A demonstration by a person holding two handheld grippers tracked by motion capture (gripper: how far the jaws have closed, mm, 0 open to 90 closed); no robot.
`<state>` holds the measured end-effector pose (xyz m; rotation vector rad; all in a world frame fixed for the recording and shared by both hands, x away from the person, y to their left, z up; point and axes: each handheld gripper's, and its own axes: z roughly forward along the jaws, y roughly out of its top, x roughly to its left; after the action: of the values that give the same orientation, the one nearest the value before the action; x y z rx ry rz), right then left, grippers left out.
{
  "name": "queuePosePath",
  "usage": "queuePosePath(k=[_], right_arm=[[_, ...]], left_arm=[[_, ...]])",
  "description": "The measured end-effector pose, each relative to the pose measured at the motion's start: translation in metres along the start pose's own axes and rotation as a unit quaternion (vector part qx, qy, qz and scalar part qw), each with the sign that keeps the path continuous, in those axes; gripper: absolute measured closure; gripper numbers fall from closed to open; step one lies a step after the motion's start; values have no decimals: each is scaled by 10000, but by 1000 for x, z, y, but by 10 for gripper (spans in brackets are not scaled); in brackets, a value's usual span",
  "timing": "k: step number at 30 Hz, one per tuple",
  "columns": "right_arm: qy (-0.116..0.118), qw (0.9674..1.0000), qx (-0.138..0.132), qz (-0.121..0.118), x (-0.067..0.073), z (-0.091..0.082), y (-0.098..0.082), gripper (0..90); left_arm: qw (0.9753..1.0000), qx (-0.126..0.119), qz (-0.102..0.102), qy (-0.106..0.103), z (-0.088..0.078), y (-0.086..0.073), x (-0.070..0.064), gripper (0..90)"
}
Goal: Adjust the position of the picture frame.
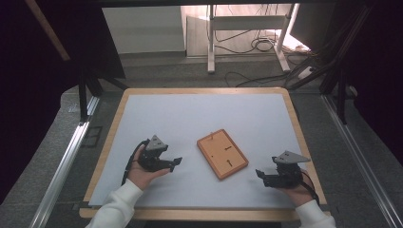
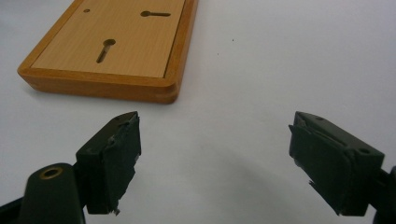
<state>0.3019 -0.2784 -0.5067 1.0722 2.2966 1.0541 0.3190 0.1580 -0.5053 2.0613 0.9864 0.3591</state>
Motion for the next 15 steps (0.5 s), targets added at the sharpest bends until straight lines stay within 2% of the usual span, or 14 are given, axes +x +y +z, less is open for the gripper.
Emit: queuePosePath(k=[7, 10, 15], right_arm=[[-33, 10000, 61, -19, 1, 2, -2, 168], [-49, 10000, 62, -30, 1, 2, -3, 168], [-28, 10000, 63, -27, 0, 2, -3, 168]], left_arm=[[9999, 25, 69, -119, 19, 12, -6, 242], [9997, 42, 184, -132, 30, 21, -10, 241], [9995, 4, 237, -229, 46, 37, -13, 263]])
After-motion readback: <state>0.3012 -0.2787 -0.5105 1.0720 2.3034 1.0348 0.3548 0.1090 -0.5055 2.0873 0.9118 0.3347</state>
